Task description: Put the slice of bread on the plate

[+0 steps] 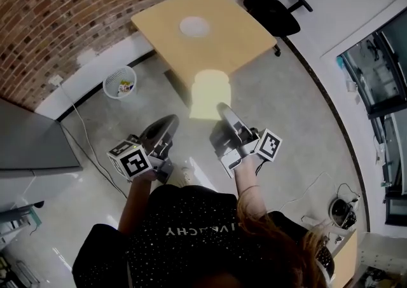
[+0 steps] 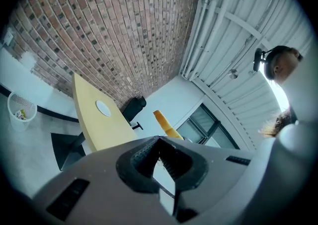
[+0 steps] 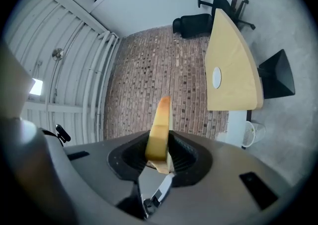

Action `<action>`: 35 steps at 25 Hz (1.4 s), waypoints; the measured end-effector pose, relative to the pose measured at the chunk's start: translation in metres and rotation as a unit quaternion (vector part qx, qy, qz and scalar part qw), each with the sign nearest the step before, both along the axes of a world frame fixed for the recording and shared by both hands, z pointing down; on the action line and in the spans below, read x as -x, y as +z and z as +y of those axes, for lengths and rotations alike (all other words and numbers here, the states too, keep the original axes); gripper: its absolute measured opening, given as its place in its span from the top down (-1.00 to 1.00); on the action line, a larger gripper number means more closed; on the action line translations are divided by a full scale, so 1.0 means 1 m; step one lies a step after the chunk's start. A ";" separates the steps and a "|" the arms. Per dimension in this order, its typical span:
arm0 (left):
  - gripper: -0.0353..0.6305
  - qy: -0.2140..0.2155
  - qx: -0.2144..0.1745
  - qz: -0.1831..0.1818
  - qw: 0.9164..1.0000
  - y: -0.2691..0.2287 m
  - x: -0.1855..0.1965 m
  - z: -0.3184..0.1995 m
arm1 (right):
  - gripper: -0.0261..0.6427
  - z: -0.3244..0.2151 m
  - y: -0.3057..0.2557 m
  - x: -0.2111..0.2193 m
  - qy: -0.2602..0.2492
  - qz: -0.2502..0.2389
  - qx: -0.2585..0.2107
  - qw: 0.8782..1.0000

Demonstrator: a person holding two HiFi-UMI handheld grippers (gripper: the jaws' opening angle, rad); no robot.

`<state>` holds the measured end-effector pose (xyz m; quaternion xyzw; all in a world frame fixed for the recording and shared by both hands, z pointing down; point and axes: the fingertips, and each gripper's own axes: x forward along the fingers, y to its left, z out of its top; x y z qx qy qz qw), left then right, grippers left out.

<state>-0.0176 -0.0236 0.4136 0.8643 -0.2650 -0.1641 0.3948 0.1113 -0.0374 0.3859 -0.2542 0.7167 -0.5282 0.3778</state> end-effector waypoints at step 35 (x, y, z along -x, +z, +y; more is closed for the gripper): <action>0.87 0.087 0.027 -0.029 0.995 0.014 -0.054 -0.384 | 0.64 -0.343 0.029 -0.040 0.090 0.044 0.037 0.994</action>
